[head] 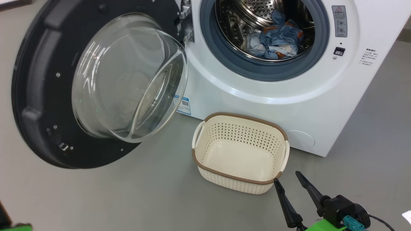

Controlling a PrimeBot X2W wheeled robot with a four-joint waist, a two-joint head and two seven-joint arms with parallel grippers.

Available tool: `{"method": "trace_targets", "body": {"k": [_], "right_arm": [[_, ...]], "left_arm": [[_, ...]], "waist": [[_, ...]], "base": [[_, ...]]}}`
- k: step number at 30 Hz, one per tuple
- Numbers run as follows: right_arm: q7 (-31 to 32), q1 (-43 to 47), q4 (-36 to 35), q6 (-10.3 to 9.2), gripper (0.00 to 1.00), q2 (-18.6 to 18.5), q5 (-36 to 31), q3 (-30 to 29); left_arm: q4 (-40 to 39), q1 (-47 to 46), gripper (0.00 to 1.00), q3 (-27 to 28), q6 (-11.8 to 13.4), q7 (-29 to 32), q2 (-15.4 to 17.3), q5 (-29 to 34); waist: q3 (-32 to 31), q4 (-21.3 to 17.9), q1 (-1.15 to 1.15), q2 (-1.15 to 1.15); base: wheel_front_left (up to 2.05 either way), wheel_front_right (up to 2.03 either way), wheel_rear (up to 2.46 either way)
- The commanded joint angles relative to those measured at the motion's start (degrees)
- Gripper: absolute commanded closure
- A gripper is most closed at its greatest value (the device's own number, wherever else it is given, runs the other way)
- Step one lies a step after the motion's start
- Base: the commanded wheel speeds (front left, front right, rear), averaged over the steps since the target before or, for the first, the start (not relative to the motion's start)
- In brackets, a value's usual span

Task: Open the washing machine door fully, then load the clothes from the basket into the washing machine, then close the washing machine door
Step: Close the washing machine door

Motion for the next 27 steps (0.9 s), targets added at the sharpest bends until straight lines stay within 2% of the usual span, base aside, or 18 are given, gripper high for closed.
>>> {"method": "trace_targets", "body": {"k": [1,6,12,18,22,27], "right_arm": [[-0.3,-0.8,-1.6,0.09,0.0,0.1,0.0,1.3],[-0.3,-1.1,-1.5,0.09,0.0,-0.1,-0.2,1.6],[-0.3,-2.3,-1.0,0.09,0.0,-0.9,-0.1,2.2],[-0.3,-3.0,-0.7,0.09,0.0,-1.5,0.1,2.1],[-0.2,-3.6,-0.8,0.09,0.0,-1.8,0.1,2.3],[0.3,-4.1,-1.2,0.09,0.0,-2.5,0.1,2.1]], "left_arm": [[-0.2,-3.9,1.0,3.0,-0.8,-0.3,1.4,-2.9],[5.6,-10.7,1.0,8.2,-1.6,3.0,5.6,-13.6],[13.8,-18.9,1.0,13.0,-1.5,10.7,10.9,-25.6],[23.3,-25.0,1.0,16.4,-1.6,17.5,16.3,-33.8],[28.1,-27.5,1.0,19.1,-1.9,22.2,18.6,-39.8],[30.8,-29.2,1.0,19.2,-2.2,27.1,20.0,-43.2]], "waist": [[0.2,-0.5,0.0,0.0],[0.9,-1.5,0.0,0.0],[2.4,-3.2,0.0,0.0],[3.5,-5.2,0.0,0.0],[4.6,-6.7,0.0,0.0],[6.1,-8.0,0.0,0.0]], "base": [[0.0,0.0,0.0],[0.0,0.0,0.0],[0.0,0.0,0.0],[0.0,0.0,0.0],[0.0,0.0,0.0],[0.0,0.0,0.0]]}}
